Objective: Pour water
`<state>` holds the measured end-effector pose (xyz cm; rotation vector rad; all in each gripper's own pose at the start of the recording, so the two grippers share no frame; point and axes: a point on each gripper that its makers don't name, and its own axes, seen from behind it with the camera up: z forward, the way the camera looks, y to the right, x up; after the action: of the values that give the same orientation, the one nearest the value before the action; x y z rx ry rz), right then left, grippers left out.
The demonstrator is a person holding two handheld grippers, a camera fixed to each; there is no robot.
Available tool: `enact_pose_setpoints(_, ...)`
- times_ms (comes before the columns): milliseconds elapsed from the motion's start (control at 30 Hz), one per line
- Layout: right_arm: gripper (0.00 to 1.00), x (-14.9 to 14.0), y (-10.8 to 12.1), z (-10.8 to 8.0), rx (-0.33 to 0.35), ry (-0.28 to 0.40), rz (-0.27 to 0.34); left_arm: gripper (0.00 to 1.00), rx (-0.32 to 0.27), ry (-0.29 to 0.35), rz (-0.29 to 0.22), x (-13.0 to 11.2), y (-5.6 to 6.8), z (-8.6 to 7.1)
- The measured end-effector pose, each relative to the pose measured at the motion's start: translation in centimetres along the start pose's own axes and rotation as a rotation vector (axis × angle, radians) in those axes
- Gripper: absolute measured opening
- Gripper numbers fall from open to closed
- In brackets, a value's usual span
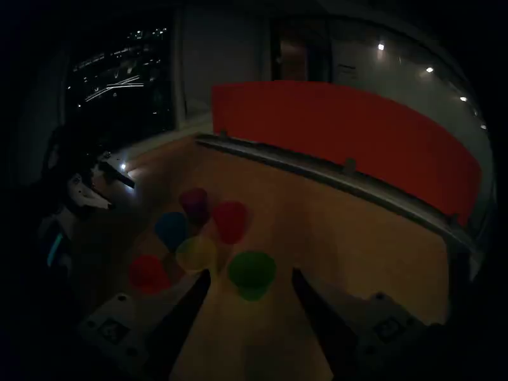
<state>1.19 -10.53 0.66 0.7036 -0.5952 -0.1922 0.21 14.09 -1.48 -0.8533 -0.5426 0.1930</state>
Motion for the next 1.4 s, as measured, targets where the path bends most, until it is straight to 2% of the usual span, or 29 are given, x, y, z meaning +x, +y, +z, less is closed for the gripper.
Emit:
enact_pose_setpoints(300, 0.99, -2.3, -0.2, 2.2, 0.015, -0.048, -0.015, 0.98, -0.038, -0.031, -0.009, -1.3, 0.5, 2.1)
enact_pose_setpoints(700, 0.99, -4.1, -0.3, 4.9, 0.030, -0.095, -0.036, 0.98, -0.055, -0.069, -0.006, -2.6, 0.5, 5.3)
enact_pose_setpoints(1033, 0.99, -5.3, -0.1, 6.5, 0.036, -0.124, -0.059, 0.98, -0.041, -0.099, -0.009, -3.8, -0.3, 7.8)
enact_pose_setpoints(1400, 0.99, -5.9, 0.1, 8.1, 0.042, -0.138, -0.063, 0.98, -0.044, -0.112, -0.023, -4.1, -0.8, 9.9)
